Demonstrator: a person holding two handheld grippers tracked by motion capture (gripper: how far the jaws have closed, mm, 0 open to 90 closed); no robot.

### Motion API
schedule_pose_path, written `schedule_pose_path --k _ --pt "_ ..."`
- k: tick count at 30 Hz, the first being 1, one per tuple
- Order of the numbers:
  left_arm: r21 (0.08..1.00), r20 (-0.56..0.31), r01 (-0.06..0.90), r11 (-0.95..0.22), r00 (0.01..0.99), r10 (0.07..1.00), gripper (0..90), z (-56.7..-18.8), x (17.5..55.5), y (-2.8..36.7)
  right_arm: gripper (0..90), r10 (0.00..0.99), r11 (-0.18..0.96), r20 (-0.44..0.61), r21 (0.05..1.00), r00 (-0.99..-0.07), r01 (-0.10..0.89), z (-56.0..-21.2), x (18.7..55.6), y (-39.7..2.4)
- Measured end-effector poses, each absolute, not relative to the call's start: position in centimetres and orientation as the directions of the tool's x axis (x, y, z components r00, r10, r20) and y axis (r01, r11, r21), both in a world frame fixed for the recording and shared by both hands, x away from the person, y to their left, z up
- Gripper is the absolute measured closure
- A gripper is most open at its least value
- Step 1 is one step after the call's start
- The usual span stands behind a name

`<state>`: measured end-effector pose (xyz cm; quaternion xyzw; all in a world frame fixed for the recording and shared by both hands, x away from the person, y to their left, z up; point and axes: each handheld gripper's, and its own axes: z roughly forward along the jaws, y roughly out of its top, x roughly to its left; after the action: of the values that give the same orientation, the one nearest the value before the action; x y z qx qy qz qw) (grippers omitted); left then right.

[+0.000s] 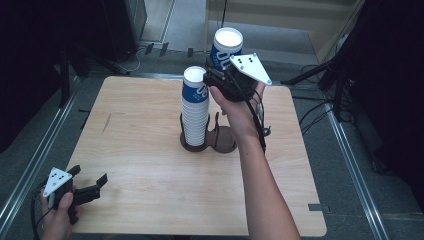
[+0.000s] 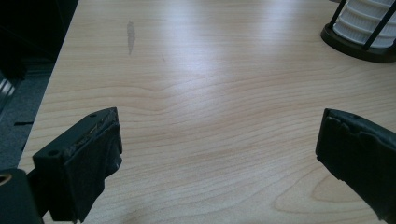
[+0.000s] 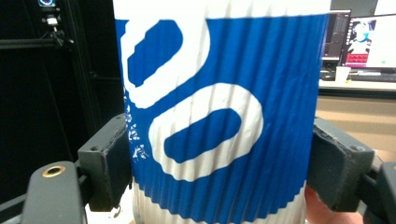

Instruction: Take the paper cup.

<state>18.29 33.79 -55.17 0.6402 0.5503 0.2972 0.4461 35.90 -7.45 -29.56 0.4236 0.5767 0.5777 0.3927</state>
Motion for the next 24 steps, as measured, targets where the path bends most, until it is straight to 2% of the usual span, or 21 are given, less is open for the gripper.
schedule_pose_path --k 24 --pt "0.898 -0.108 0.44 0.003 0.215 0.971 1.3 -55.2 18.3 33.8 19.0 0.958 -0.045 0.054 0.998 -0.283 0.037 -31.1 35.0 -11.0"
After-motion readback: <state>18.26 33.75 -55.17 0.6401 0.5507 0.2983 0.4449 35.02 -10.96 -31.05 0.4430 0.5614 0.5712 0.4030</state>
